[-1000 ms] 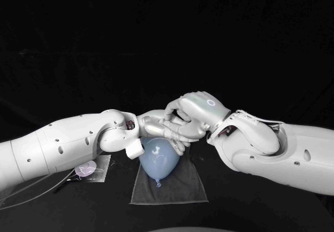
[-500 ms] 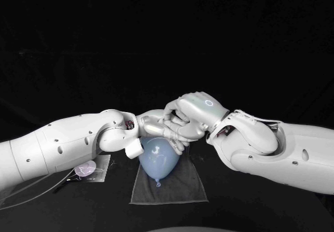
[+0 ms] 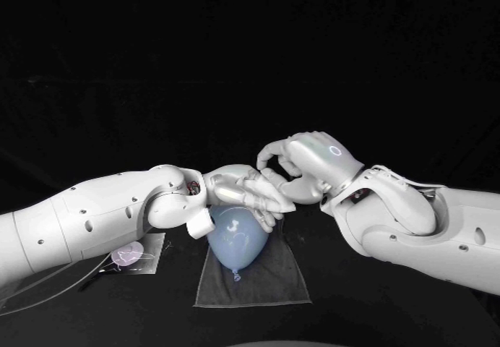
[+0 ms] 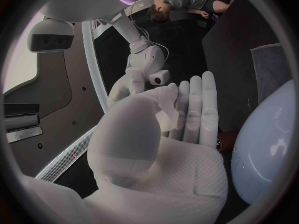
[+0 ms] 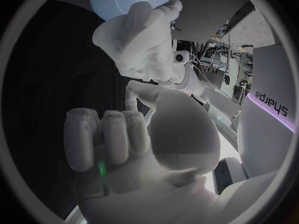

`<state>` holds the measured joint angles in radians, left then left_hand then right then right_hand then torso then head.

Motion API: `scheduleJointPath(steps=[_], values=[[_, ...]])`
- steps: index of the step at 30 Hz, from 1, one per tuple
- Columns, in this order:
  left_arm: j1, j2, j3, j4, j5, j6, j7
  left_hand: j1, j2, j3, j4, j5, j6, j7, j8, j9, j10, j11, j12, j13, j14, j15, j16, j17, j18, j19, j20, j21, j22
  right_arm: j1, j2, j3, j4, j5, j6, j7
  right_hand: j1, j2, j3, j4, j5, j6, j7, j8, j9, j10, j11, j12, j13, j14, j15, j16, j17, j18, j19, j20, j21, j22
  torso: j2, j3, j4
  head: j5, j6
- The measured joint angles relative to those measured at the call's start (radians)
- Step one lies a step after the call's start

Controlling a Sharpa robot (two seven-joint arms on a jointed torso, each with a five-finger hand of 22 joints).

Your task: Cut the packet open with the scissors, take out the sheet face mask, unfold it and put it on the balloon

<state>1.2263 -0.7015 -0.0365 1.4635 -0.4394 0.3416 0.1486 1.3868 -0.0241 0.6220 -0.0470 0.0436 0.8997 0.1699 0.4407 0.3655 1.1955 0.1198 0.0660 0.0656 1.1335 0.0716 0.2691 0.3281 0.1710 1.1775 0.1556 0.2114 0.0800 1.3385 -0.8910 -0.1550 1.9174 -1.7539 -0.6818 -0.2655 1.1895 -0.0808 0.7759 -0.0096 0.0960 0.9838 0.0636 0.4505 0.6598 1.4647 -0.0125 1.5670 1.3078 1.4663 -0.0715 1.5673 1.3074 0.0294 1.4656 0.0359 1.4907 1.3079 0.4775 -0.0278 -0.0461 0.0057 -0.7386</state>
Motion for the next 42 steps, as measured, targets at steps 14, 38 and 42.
scheduleJointPath(steps=[14,38,42], values=[[0.000,-0.007,0.000,0.001,0.000,-0.016,0.003,0.000,0.000,0.000,0.000,0.002,0.000,0.000,-0.001,0.000,0.000,0.000,0.000,0.000,0.002,-0.001,0.000,0.000,-0.001,0.000,0.000,0.000,0.000,0.001,-0.134,0.001,0.038,0.148,-0.025,0.134,-0.080,-0.096,-0.124,0.036,-0.044,-0.090,0.053,-0.131,-0.009,0.000,0.047,-0.003,0.000,0.002,0.035,-0.001,0.001,0.000,-0.002,0.021,-0.002,0.000,0.000,0.0001,-0.0016,-0.001,-0.008],[0.000,-0.009,0.000,0.003,0.001,-0.034,0.005,0.000,0.000,-0.003,0.003,0.002,0.002,0.002,-0.004,0.000,0.000,0.000,0.000,0.000,0.001,-0.001,-0.003,0.001,-0.002,0.000,0.000,0.000,0.000,-0.035,-0.125,-0.004,0.036,0.189,0.056,0.287,-0.003,-0.128,-0.224,0.033,-0.044,-0.049,0.067,-0.223,-0.090,0.001,0.058,-0.005,0.000,0.000,0.047,0.000,0.000,0.000,-0.001,0.045,-0.004,0.000,0.001,-0.0002,0.0003,-0.009,-0.015],[0.000,-0.009,0.000,0.004,0.001,-0.034,0.005,0.000,0.000,-0.003,0.003,0.002,0.002,0.002,-0.004,0.000,0.000,0.000,0.000,0.000,0.001,-0.001,-0.003,0.002,-0.002,0.000,0.000,0.000,0.000,-0.037,-0.118,-0.004,0.021,0.178,0.065,0.278,0.005,-0.121,-0.228,0.037,-0.044,-0.038,0.064,-0.227,-0.096,0.001,0.058,-0.006,0.000,0.000,0.047,0.000,0.000,0.000,-0.001,0.045,-0.004,0.000,0.001,-0.0004,0.0008,-0.009,-0.015]])
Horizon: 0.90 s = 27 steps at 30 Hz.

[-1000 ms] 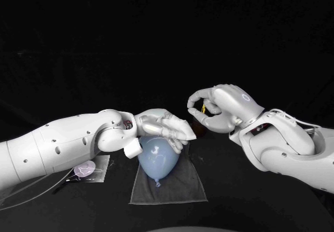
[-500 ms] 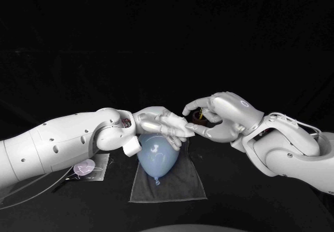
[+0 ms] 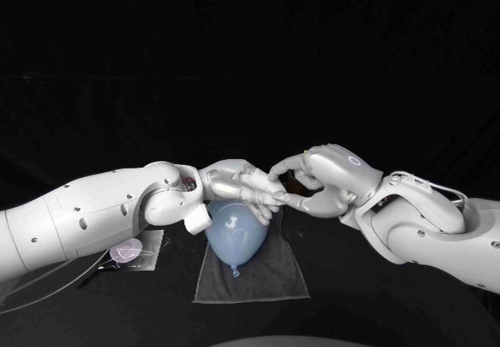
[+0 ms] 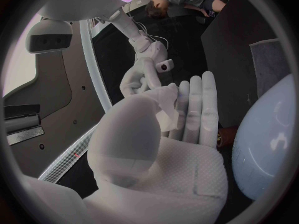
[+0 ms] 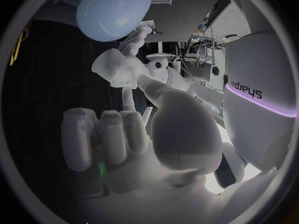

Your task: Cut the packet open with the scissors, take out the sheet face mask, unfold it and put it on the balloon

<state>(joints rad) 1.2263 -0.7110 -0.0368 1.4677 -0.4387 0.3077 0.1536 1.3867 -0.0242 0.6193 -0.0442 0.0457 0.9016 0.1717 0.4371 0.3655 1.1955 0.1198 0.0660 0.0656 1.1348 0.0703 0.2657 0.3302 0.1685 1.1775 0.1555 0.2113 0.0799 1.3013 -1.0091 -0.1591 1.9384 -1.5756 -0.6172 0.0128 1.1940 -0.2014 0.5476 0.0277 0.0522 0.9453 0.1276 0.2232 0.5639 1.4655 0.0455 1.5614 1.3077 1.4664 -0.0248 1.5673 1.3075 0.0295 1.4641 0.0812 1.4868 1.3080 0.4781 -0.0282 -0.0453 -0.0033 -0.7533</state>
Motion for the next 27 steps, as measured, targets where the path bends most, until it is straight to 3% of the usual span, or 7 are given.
scheduleJointPath(steps=[6,9,27], values=[[0.000,0.000,0.000,0.001,0.000,0.000,0.000,0.000,0.000,0.000,0.000,0.000,0.000,0.000,0.000,0.000,0.000,0.000,0.000,0.000,0.000,0.000,0.000,0.000,0.000,0.000,0.000,0.000,0.000,-0.001,0.011,0.000,-0.017,-0.009,0.009,-0.017,0.004,0.058,0.005,0.025,0.000,0.016,-0.003,-0.008,-0.011,0.000,0.000,0.000,0.000,0.000,0.000,-0.001,0.001,0.000,0.000,0.000,0.000,0.000,0.000,-0.0001,-0.0001,0.000,-0.001],[0.000,0.000,0.000,0.001,0.000,0.000,0.000,0.000,0.000,0.000,0.000,0.000,0.000,0.000,0.000,0.000,0.000,0.000,0.000,0.000,0.000,0.000,0.000,0.000,-0.001,0.000,0.000,0.000,0.000,-0.001,0.016,0.000,-0.021,-0.011,0.012,-0.025,0.010,0.074,0.007,0.026,0.000,0.026,-0.006,-0.008,-0.014,0.000,0.000,0.004,0.000,0.000,0.000,-0.001,0.001,0.000,0.000,0.000,0.000,0.000,0.000,-0.0001,-0.0001,-0.002,0.000],[0.000,0.000,0.000,0.003,-0.002,0.000,0.000,-0.001,-0.001,0.000,0.000,0.000,-0.002,-0.002,0.000,0.000,0.000,0.000,0.000,0.000,-0.002,0.002,0.000,0.000,-0.007,0.000,0.000,0.000,0.000,-0.002,0.027,0.000,-0.043,-0.026,0.010,-0.084,0.010,0.074,0.007,0.026,0.000,0.026,-0.006,-0.012,-0.016,-0.001,-0.001,0.004,0.000,0.000,0.000,0.000,0.000,0.000,0.000,-0.001,-0.003,-0.001,0.000,0.0004,-0.0005,-0.004,0.000]])
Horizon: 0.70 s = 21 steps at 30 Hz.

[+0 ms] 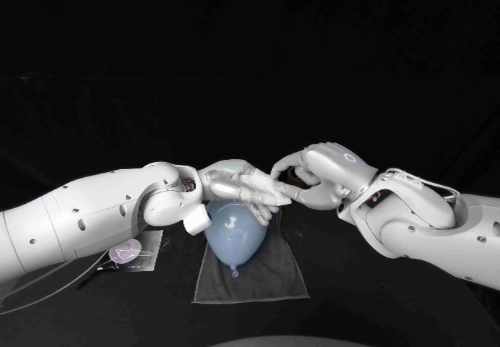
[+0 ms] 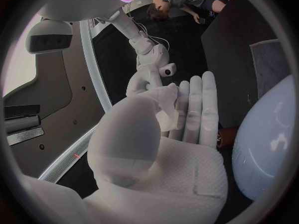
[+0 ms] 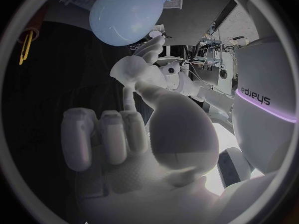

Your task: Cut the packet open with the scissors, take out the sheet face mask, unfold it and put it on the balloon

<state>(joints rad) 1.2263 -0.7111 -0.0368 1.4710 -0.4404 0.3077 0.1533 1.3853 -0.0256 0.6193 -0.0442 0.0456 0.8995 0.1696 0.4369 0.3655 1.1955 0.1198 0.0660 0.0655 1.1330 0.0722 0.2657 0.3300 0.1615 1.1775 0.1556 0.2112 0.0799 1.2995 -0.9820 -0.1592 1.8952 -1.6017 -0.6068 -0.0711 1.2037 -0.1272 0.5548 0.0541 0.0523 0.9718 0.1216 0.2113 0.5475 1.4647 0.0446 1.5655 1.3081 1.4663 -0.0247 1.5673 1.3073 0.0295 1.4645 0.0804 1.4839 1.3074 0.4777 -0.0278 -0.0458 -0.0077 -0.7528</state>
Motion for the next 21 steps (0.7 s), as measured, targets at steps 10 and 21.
scheduleJointPath(steps=[10,21], values=[[0.000,0.000,0.000,0.000,-0.001,0.000,0.000,0.000,0.000,0.000,0.000,0.000,0.002,0.002,-0.003,0.000,0.000,0.000,0.000,0.000,0.000,0.000,0.000,0.000,0.000,0.000,0.000,0.000,0.000,0.000,0.003,0.000,-0.003,-0.005,-0.003,-0.017,0.000,0.000,0.000,0.000,0.000,0.004,-0.004,0.000,-0.001,0.000,0.000,0.000,0.000,0.000,0.000,-0.001,0.000,0.000,0.000,0.000,-0.001,0.001,0.000,0.0000,0.0000,-0.004,0.001],[0.000,0.000,0.000,0.000,-0.002,0.000,0.000,-0.001,-0.001,0.000,0.000,0.000,0.002,0.002,-0.001,0.000,0.000,0.000,0.000,0.000,0.001,-0.001,-0.004,0.000,0.000,0.000,0.000,0.000,0.000,0.000,0.004,0.000,0.002,-0.006,0.000,-0.019,0.004,0.004,-0.004,0.004,0.000,0.031,-0.009,0.000,-0.001,0.003,-0.004,0.002,-0.001,0.000,0.000,-0.004,0.001,0.000,0.000,-0.001,-0.001,0.001,0.000,-0.0005,0.0000,-0.004,-0.001]])
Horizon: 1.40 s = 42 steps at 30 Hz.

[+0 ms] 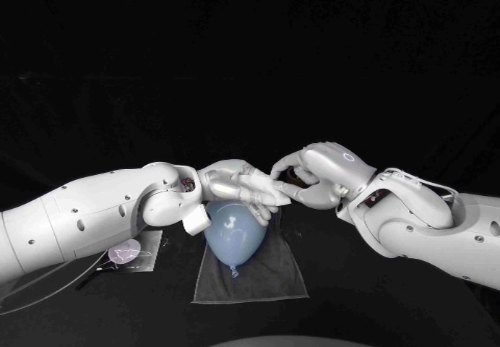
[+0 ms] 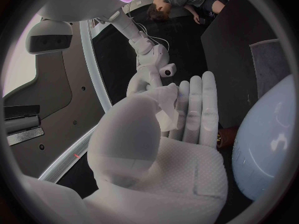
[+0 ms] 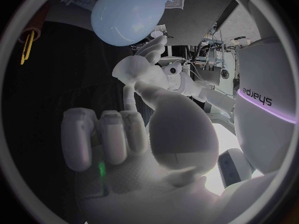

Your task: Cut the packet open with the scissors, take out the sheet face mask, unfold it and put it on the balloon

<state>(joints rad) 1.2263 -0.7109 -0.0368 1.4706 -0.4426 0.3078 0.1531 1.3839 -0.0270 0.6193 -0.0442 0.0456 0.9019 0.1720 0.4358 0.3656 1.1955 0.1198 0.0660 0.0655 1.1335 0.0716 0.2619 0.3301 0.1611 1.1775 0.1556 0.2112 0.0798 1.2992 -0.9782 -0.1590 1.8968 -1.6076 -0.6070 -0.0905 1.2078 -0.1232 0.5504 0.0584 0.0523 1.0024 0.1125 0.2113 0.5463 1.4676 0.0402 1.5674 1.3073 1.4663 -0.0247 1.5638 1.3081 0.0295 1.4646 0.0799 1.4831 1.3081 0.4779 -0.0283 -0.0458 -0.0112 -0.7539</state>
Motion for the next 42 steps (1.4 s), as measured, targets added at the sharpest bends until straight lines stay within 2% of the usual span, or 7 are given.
scheduleJointPath(steps=[19,32,42], values=[[0.000,-0.001,0.000,-0.001,-0.001,0.000,0.000,0.002,0.002,0.000,0.000,-0.002,0.000,0.000,0.000,0.000,0.000,0.000,0.000,0.000,0.003,-0.003,0.000,0.001,0.000,0.000,0.000,0.000,0.000,-0.001,0.000,0.000,0.011,-0.016,-0.034,-0.022,-0.015,-0.015,-0.025,0.016,0.000,0.000,0.000,-0.004,-0.006,-0.001,-0.001,0.000,0.001,-0.001,-0.006,0.003,-0.001,0.000,0.002,-0.005,0.000,-0.001,0.000,0.0006,-0.0006,-0.002,0.000],[0.000,-0.001,0.000,0.000,-0.001,0.000,0.000,0.003,0.003,0.000,0.000,0.000,-0.001,-0.001,-0.002,0.000,0.000,0.000,0.000,0.000,0.003,-0.003,0.000,0.001,0.000,0.000,0.000,0.000,0.000,-0.002,0.013,0.000,0.005,-0.020,-0.021,-0.039,-0.025,-0.025,-0.041,0.027,0.000,0.000,-0.001,-0.008,-0.009,-0.001,-0.001,-0.002,0.000,-0.001,-0.006,0.000,-0.001,0.000,0.001,-0.005,0.000,0.000,0.000,0.0000,0.0000,-0.002,-0.005],[0.000,-0.003,-0.001,0.000,-0.003,0.000,-0.002,0.003,0.003,0.000,0.000,0.000,-0.002,-0.002,-0.004,0.001,0.000,0.000,0.000,0.000,0.003,-0.003,0.000,0.001,0.000,0.000,0.000,0.000,0.000,-0.006,0.019,0.000,0.002,-0.021,-0.003,-0.046,-0.025,-0.025,-0.046,0.031,0.000,0.000,-0.001,-0.008,-0.010,-0.001,-0.001,-0.003,0.000,-0.002,-0.006,0.004,0.000,0.000,0.001,-0.005,0.000,0.000,0.000,-0.0001,0.0000,0.000,-0.006]])
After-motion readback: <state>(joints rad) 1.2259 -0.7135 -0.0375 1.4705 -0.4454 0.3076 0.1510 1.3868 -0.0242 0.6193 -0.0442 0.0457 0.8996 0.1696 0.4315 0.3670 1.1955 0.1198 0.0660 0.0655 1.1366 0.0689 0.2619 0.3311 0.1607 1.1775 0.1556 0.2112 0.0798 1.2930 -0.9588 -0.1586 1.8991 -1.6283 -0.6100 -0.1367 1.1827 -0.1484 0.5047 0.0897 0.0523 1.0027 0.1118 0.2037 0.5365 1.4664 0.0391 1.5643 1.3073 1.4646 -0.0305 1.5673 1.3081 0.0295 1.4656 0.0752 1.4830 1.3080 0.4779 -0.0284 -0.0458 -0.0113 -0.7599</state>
